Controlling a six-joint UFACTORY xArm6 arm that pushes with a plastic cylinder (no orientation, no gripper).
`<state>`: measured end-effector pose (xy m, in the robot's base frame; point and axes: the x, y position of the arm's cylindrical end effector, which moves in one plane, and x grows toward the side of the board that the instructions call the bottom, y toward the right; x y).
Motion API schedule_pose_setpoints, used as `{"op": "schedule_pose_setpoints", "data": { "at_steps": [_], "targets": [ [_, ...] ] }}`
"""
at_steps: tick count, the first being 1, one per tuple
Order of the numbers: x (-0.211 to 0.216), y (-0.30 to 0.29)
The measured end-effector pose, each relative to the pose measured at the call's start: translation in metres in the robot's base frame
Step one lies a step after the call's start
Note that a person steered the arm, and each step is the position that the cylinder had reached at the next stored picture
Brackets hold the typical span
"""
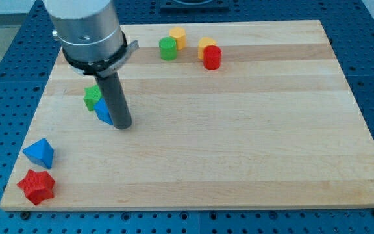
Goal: Move the blue cube green star above the blue triangle
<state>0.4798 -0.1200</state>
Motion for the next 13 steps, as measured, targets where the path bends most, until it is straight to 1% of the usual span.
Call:
{"op": "schedule_pose_setpoints", "data": {
  "at_steps": [1, 2, 3, 9, 10, 11, 12, 13],
  "targets": [
    [-0.006, 0.031],
    [-0.025, 0.030],
    [-0.029, 0.019],
    [-0.028, -0.094],
    [-0.029, -0.092],
    [-0.030, -0.023],
    [-0.036, 0.020],
    [-0.046, 0.007]
  ]
}}
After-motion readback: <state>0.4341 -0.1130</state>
